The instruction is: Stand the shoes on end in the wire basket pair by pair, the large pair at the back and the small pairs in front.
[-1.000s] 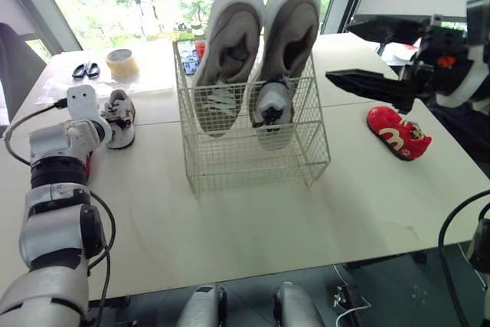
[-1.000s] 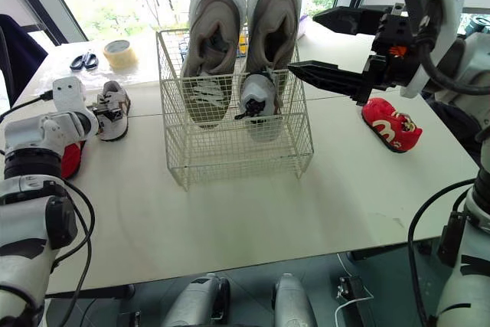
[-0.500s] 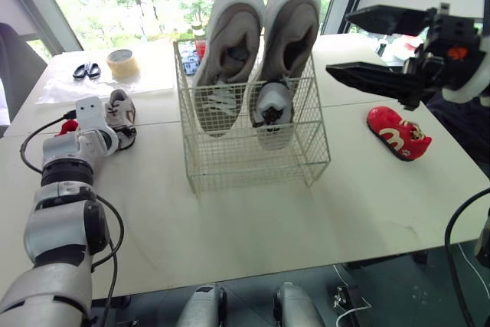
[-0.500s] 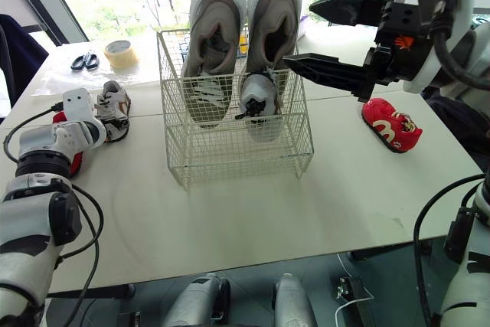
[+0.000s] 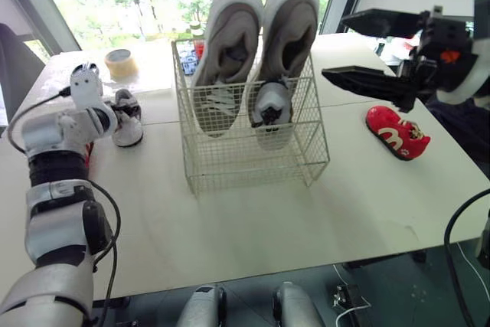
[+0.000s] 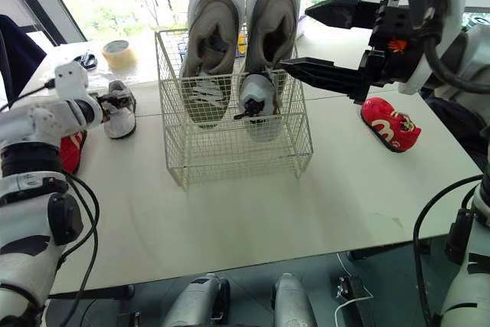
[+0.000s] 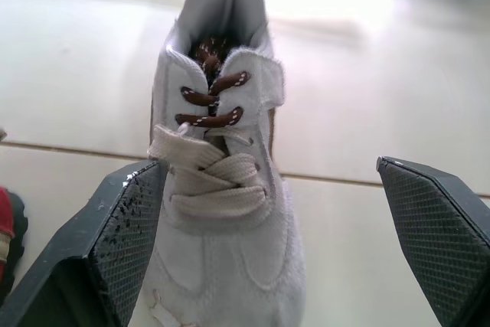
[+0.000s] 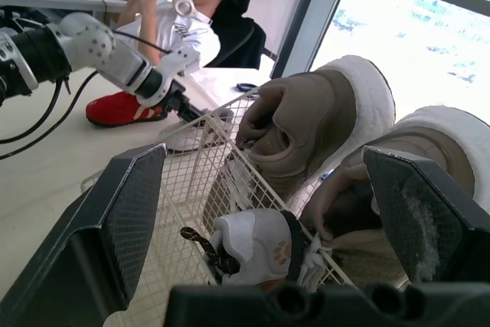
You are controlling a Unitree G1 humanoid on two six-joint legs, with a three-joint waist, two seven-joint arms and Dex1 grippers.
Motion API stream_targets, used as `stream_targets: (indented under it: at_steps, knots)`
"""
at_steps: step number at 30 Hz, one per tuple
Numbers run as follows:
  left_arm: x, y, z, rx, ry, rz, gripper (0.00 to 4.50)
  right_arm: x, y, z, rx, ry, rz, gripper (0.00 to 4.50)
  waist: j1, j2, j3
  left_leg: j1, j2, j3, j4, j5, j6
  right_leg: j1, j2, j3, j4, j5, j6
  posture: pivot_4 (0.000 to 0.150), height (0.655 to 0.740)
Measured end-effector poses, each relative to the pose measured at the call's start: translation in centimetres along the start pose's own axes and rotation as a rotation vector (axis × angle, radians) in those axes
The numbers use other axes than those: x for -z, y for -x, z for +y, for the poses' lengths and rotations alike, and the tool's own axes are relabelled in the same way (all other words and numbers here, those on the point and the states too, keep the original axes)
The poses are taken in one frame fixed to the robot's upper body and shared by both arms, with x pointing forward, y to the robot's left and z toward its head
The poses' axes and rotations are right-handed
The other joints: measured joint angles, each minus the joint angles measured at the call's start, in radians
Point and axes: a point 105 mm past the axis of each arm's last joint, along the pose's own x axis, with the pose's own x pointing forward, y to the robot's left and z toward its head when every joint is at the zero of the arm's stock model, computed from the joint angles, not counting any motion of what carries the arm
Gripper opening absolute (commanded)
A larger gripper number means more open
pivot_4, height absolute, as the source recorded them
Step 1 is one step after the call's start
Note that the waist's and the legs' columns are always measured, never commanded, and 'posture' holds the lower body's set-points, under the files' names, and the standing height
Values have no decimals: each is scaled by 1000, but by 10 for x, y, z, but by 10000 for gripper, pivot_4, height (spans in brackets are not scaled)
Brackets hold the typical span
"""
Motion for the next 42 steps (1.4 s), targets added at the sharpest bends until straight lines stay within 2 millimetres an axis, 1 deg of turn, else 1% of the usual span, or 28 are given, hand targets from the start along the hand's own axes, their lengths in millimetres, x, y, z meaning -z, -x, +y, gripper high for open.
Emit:
stream_targets:
  at_steps: [2,5,6,7,8,10,13,14,16,18,21,23,27,31,36,42]
  knots:
    - [3,4,-4,1,6,8,45000,1,-1,0,-2,-4,3,44388,1,0,0,0,0,0,0,0,0,0,0,0,0,0,0,1500,7400]
    - [28,8,-13,10,2,71,45000,2,-1,0,-4,-4,3,44388,1,0,0,0,0,0,0,0,0,0,0,0,1,0,0,1500,7400]
    - [35,8,-13,5,-2,90,45000,2,-2,0,-5,-2,2,44388,1,0,0,0,0,0,1,0,0,0,0,0,1,0,0,1500,7400]
    - [37,7,-12,-7,-4,95,45000,2,-2,0,-6,0,-1,44388,1,0,0,0,0,0,1,0,-1,0,0,0,1,0,0,1500,7400]
    - [35,7,-8,-29,-9,78,45000,2,-3,0,-5,4,-2,44388,1,-1,0,0,0,0,1,0,-1,0,0,0,1,0,0,1500,7400]
    - [22,6,1,-70,-17,27,45000,4,-3,0,-5,1,0,44388,1,-1,0,0,0,0,1,1,-1,0,0,0,1,0,0,1500,7400]
    - [-10,-5,15,-141,-15,-70,45000,6,-5,0,-6,-1,1,44388,3,-1,0,0,0,0,1,1,-1,0,0,-1,1,0,0,1500,7400]
    - [-17,-7,17,-155,-12,-93,45000,6,-5,-1,-4,1,2,44388,4,-1,0,0,-1,0,1,1,-1,0,0,-1,1,0,0,1500,7400]
    - [-23,-14,20,-168,-6,-119,45000,7,-6,0,-7,1,5,44388,5,-1,0,0,-1,0,1,0,-1,0,-1,-1,0,0,0,1500,7400]
    - [-15,-23,23,-180,0,-102,45000,9,-6,0,-8,-2,9,44388,4,-1,0,0,-2,0,1,0,0,0,-1,-1,0,0,0,1500,7400]
    - [8,-36,31,-195,11,-50,45000,9,-6,0,-2,-1,13,44388,1,-1,0,0,-2,0,1,0,0,0,-1,-1,0,0,0,1500,7400]
    - [16,-41,30,-189,6,-40,45000,12,-5,0,7,-9,20,44388,1,-1,0,0,-2,0,1,0,0,0,-1,-1,0,0,0,1500,7400]
    - [11,-44,27,-189,-2,-85,45000,13,-6,1,12,-18,25,44388,1,-1,0,0,-2,0,1,0,0,0,-1,-1,0,0,0,1500,7400]
    - [6,-45,28,-212,-9,-123,45000,11,-3,2,27,-11,20,44388,1,-1,0,0,-2,0,1,0,0,0,-1,-1,1,0,0,1500,7400]
    - [1,-44,30,-243,-5,-156,45000,14,-2,4,30,-30,31,44388,1,-1,0,0,-2,0,1,0,0,0,-1,-1,1,0,0,1500,7400]
    - [0,-43,33,-270,12,-161,45000,14,-2,5,32,-29,28,44388,1,-1,0,0,-2,0,1,0,0,0,-1,-1,1,0,0,1500,7400]
